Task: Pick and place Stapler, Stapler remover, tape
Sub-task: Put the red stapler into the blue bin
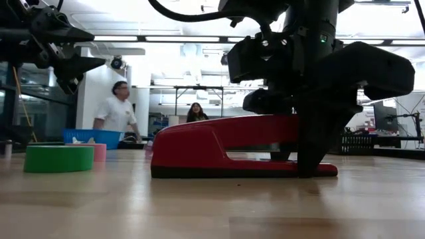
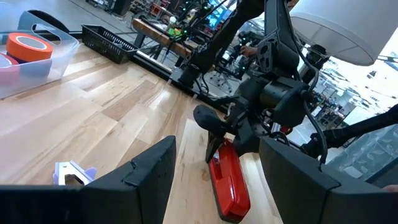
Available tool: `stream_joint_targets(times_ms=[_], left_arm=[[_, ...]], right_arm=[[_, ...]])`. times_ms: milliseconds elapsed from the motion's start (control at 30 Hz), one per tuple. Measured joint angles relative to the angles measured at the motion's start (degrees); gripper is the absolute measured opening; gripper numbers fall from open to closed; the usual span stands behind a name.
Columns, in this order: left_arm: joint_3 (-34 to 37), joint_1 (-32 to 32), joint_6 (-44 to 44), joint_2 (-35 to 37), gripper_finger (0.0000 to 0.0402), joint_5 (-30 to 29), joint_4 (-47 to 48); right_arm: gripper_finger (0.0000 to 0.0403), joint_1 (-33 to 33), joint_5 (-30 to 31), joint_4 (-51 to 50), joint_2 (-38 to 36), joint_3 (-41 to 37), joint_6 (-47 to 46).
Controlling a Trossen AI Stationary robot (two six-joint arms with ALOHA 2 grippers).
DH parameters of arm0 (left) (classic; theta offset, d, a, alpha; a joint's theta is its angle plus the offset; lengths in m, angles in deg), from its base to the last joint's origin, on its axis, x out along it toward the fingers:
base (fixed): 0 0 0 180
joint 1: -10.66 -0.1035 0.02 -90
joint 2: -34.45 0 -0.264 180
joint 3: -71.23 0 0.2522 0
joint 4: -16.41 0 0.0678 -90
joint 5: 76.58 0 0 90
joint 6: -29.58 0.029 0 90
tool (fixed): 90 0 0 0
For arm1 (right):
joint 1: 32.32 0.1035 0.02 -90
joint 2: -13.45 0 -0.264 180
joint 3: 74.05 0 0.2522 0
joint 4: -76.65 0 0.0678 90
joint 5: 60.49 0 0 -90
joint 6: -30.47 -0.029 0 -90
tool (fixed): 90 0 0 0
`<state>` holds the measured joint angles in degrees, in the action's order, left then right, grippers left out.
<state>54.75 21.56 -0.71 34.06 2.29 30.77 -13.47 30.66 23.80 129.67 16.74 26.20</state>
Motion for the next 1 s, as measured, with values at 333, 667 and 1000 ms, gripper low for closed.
stream_joint_targets(times_ms=[333,667,1000], left_arm=[[0.0,0.0,0.0,0.0,0.0229,0.0,0.0],[0.0,0.0,0.0,0.0,0.0229,0.0,0.0],[0.0,0.0,0.0,0.0,0.0229,0.0,0.0]], right_arm=[[0.0183,0.1,-0.1,0.4,0.0,0.0,-0.5],[0.0183,0.1,-1.3,1.0,0.0,0.0,-2.0],[0.0183,-0.2,-1.7,1.2,-0.3,0.4,-3.6]])
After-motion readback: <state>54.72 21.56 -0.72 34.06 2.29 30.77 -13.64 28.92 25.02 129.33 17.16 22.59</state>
